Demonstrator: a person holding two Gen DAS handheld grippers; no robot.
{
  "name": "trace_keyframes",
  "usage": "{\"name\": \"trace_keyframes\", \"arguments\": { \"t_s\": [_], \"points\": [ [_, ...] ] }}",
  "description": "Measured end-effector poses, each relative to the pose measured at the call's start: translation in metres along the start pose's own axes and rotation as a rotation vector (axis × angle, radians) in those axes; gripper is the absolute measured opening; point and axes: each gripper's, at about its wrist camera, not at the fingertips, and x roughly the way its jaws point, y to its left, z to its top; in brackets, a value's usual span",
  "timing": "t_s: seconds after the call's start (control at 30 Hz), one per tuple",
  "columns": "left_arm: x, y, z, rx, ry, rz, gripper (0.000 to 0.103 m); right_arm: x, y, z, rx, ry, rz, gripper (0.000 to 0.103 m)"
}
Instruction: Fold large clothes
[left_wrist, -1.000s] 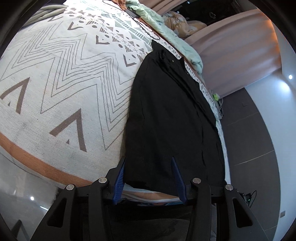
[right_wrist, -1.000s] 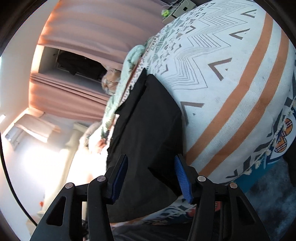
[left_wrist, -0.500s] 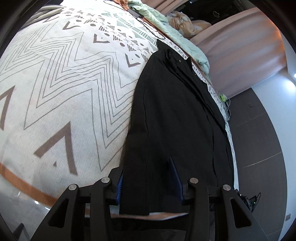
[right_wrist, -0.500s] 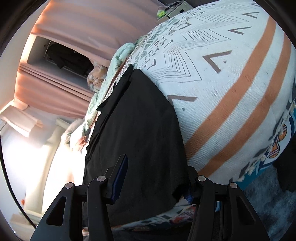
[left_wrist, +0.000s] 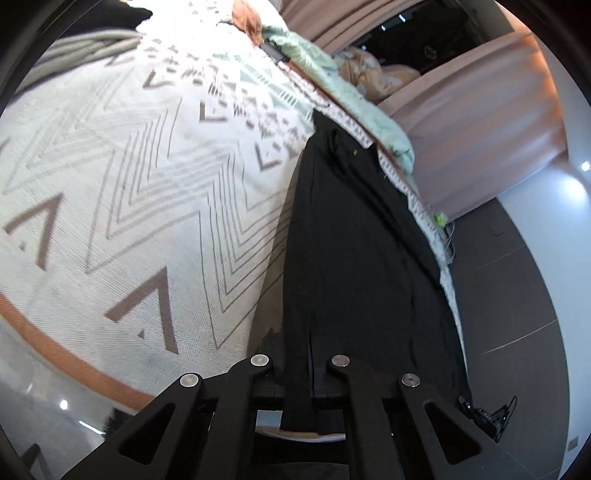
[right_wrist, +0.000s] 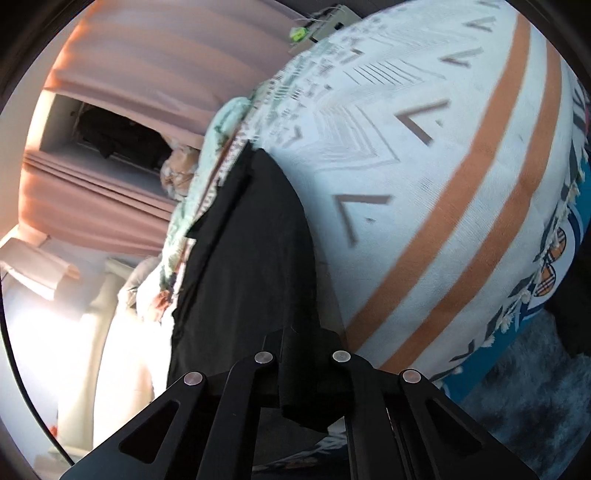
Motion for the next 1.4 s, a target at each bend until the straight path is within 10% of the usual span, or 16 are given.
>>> {"name": "trace_keyframes", "arguments": {
  "t_s": [1.4],
  "points": [
    [-0.246,-0.005,-0.069,-0.034,-0.244,-0.149,0.004,-0.165,0.112,-0.065,-0.233,-0.027,0.222,0.004]
  ]
}}
